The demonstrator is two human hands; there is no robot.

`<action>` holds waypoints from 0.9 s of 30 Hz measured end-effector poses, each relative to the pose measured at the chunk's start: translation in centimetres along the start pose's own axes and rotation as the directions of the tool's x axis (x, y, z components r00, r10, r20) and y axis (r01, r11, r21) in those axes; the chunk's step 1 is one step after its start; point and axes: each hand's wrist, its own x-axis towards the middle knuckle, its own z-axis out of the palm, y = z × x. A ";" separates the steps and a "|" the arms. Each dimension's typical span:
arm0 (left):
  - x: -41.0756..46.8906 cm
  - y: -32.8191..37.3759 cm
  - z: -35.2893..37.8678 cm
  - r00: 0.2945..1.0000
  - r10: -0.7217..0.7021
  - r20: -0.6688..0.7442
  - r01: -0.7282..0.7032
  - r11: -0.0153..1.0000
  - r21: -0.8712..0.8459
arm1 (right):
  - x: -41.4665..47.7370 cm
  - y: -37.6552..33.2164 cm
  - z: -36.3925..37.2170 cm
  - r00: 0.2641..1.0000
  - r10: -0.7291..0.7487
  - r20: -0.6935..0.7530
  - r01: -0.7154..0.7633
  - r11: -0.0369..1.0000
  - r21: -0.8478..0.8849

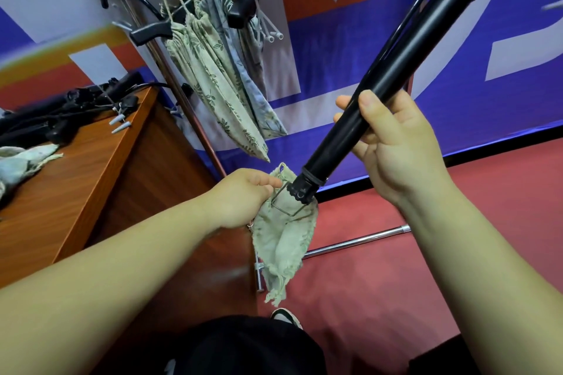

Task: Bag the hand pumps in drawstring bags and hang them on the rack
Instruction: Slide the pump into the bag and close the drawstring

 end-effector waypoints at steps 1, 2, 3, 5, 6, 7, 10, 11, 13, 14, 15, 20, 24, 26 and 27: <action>-0.4 0.5 0.0 1.000 0.009 -0.017 -0.009 1.000 0.000 | -0.1 0.2 0.1 1.000 0.002 -0.006 -0.002 1.000 -0.014; -1.2 1.4 0.1 0.999 0.026 -0.037 -0.027 1.000 -0.004 | -0.2 0.5 0.1 1.000 0.006 -0.015 -0.007 0.999 -0.031; -1.6 2.0 0.1 0.998 0.045 -0.052 -0.046 0.999 -0.012 | -0.3 1.0 0.2 1.000 0.012 -0.024 -0.013 0.999 -0.049; -2.3 3.1 0.3 0.994 0.082 -0.075 -0.085 0.996 -0.038 | -0.5 2.1 0.5 0.999 0.027 -0.025 -0.029 0.996 -0.090; -2.4 3.5 0.4 0.992 0.091 -0.090 -0.095 0.994 -0.046 | -0.7 2.7 0.7 0.999 0.036 -0.019 -0.038 0.992 -0.124; -2.5 3.8 0.3 0.989 0.097 -0.114 -0.103 0.994 -0.049 | -0.8 3.4 0.7 0.999 0.046 -0.013 -0.048 0.984 -0.169; -2.7 4.3 0.1 0.981 0.126 -0.147 -0.138 0.987 -0.076 | -1.0 4.8 0.6 0.998 0.066 -0.004 -0.063 0.943 -0.326; -2.8 4.4 0.0 0.982 0.114 -0.151 -0.130 0.987 -0.098 | -1.1 5.1 0.5 0.998 0.065 -0.001 -0.061 0.926 -0.372; -2.7 4.5 0.1 0.983 0.105 -0.149 -0.125 0.984 -0.128 | -1.1 5.5 0.4 0.998 0.069 0.006 -0.059 0.899 -0.433; -2.7 4.4 0.2 0.982 0.114 -0.151 -0.133 0.983 -0.124 | -1.1 5.6 0.4 0.997 0.075 0.020 -0.058 0.892 -0.448; -2.5 4.3 0.3 0.979 0.119 -0.165 -0.140 0.983 -0.117 | -1.1 5.6 0.4 0.996 0.083 0.036 -0.058 0.892 -0.449; -2.5 4.4 0.1 0.973 0.088 -0.213 -0.122 0.981 -0.150 | -1.3 5.4 0.8 0.988 0.129 0.088 -0.079 0.899 -0.432; -2.6 4.6 0.0 0.975 0.043 -0.220 -0.103 0.958 -0.269 | -1.7 5.6 0.8 0.972 0.135 0.194 -0.023 0.871 -0.490; -2.7 4.9 0.0 0.969 0.055 -0.240 -0.138 0.928 -0.345 | -1.8 5.7 0.6 0.949 0.176 0.262 0.003 0.826 -0.564; -2.8 4.9 0.0 0.964 0.067 -0.257 -0.163 0.914 -0.371 | -1.9 5.8 0.5 0.934 0.208 0.292 0.013 0.793 -0.609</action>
